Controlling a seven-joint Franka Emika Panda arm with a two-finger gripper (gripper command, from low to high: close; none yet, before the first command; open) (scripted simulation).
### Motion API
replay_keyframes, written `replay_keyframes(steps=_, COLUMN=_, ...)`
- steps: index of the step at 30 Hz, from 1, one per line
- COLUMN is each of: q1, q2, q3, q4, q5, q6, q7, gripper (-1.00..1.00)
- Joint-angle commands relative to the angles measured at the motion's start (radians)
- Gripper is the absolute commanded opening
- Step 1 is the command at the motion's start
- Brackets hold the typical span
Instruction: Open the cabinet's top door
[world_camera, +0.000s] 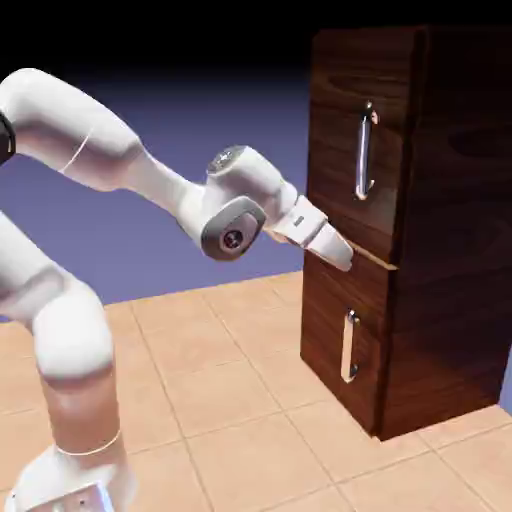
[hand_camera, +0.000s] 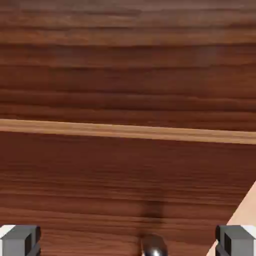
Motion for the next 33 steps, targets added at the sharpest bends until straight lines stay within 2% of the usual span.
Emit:
replay_keyframes(steps=1, q1=0.008, q2=-0.004, q3=-0.009, q4=0.006, q5=-0.044, q6=0.0, q7=-0.012, gripper=0.0)
replay_keyframes(steps=33, q1=0.259, q2=-0.136, q3=-0.286, q4=0.207, q5=-1.435, q6=-0.009, q7=-0.396, gripper=0.0)
